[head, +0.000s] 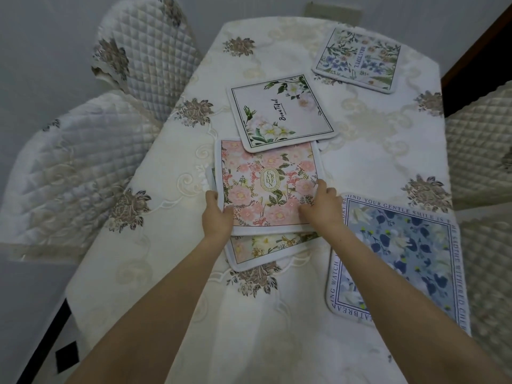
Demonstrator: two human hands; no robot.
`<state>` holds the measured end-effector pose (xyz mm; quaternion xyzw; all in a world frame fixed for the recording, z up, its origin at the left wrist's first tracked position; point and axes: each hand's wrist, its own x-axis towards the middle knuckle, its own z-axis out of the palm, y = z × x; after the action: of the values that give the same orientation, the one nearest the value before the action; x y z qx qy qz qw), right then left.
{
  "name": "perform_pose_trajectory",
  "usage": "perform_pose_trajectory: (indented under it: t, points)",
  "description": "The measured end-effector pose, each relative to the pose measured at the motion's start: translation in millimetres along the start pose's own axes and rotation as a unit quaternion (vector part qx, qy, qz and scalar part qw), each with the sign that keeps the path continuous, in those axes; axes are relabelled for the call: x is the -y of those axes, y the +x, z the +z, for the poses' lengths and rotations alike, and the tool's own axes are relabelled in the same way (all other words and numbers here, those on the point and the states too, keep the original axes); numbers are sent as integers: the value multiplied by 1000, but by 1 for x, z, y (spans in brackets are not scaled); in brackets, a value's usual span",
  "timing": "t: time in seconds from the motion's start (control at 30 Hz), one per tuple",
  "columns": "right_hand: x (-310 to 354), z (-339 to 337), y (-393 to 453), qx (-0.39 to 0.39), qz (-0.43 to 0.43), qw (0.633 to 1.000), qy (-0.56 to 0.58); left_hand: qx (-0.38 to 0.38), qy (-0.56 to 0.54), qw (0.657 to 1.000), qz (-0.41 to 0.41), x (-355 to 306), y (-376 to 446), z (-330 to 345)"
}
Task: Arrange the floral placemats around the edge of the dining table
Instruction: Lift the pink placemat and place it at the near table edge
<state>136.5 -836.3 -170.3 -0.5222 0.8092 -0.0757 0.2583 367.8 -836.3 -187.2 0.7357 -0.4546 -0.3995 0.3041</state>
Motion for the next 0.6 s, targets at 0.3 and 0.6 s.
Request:
perform_pose_trajectory:
  t: [0.3,0.6]
  points:
    - [3,2,-21,-14,67,997,36,25,-148,984,-98,3,-8,-20]
    - [0,2,-60,-68,79,976,193,59,-94,992,-58,30,-38,-50]
